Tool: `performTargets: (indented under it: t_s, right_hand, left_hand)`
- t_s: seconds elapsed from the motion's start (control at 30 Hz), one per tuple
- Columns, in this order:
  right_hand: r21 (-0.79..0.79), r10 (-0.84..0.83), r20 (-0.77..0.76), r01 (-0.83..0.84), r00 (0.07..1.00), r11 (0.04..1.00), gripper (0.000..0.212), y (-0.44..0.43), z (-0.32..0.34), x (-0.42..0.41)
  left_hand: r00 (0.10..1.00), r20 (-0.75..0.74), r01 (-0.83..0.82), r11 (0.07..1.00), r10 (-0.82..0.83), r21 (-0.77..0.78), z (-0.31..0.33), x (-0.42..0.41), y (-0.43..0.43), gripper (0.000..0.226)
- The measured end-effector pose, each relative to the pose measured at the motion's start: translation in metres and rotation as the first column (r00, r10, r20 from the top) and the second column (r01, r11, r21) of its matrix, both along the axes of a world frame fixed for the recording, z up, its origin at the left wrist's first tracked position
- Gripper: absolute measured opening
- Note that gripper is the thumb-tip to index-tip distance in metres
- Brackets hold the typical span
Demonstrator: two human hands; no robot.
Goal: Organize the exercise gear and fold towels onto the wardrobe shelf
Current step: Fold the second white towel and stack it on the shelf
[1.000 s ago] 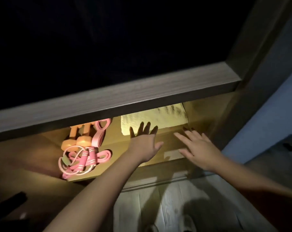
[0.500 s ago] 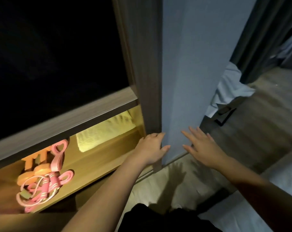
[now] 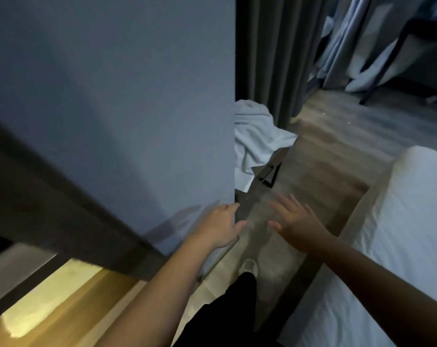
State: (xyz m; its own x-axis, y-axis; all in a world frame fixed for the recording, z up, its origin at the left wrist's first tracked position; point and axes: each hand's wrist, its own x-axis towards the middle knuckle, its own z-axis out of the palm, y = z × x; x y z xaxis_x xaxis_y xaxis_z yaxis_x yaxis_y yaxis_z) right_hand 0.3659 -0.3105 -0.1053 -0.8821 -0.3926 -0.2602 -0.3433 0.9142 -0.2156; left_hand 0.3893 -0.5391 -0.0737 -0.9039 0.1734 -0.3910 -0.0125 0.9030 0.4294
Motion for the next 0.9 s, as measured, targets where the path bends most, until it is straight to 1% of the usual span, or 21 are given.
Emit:
performTargets:
  t_s: [0.2, 0.33, 0.43, 0.53, 0.6, 0.73, 0.8, 0.9]
  right_hand:
    - [0.022, -0.084, 0.048, 0.083, 0.995, 0.996, 0.063, 0.033, -0.014, -0.104]
    - [0.049, -0.106, 0.078, 0.102, 0.991, 0.994, 0.063, 0.051, -0.014, -0.179]
    - [0.002, -0.144, 0.085, 0.145, 0.986, 0.989, 0.062, 0.06, -0.014, -0.225]
    - [0.001, -0.142, 0.106, 0.143, 0.984, 0.99, 0.061, 0.066, -0.018, -0.263]
    - [0.01, -0.108, 0.116, 0.107, 0.987, 0.994, 0.061, 0.069, -0.022, -0.295]
    - [0.034, 0.021, 0.135, -0.026, 0.991, 0.999, 0.062, 0.068, -0.034, -0.373]
    - [0.067, 0.09, 0.189, -0.104, 0.978, 0.992, 0.064, 0.064, -0.041, -0.417]
    - [0.112, 0.215, 0.238, -0.247, 0.947, 0.963, 0.076, 0.055, -0.048, -0.485]
  left_hand:
    - [0.997, 0.021, 0.075, 0.997, -0.075, -0.007, -0.021, -0.125, 0.039, 0.065]
    - [0.996, 0.062, 0.062, 0.998, -0.062, 0.002, -0.026, -0.197, 0.063, 0.068]
    - [0.996, 0.086, 0.025, 0.999, -0.022, -0.036, -0.034, -0.242, 0.072, 0.066]
    - [0.991, 0.132, -0.024, 0.998, 0.032, -0.06, -0.041, -0.277, 0.079, 0.065]
    - [0.983, 0.16, -0.082, 0.995, 0.089, -0.05, -0.046, -0.302, 0.082, 0.065]
    - [0.953, 0.169, -0.255, 0.967, 0.252, -0.008, -0.061, -0.356, 0.085, 0.067]
    - [0.911, 0.169, -0.382, 0.924, 0.376, 0.008, -0.07, -0.382, 0.086, 0.07]
    - [0.807, 0.157, -0.575, 0.818, 0.57, -0.012, -0.083, -0.416, 0.085, 0.071]
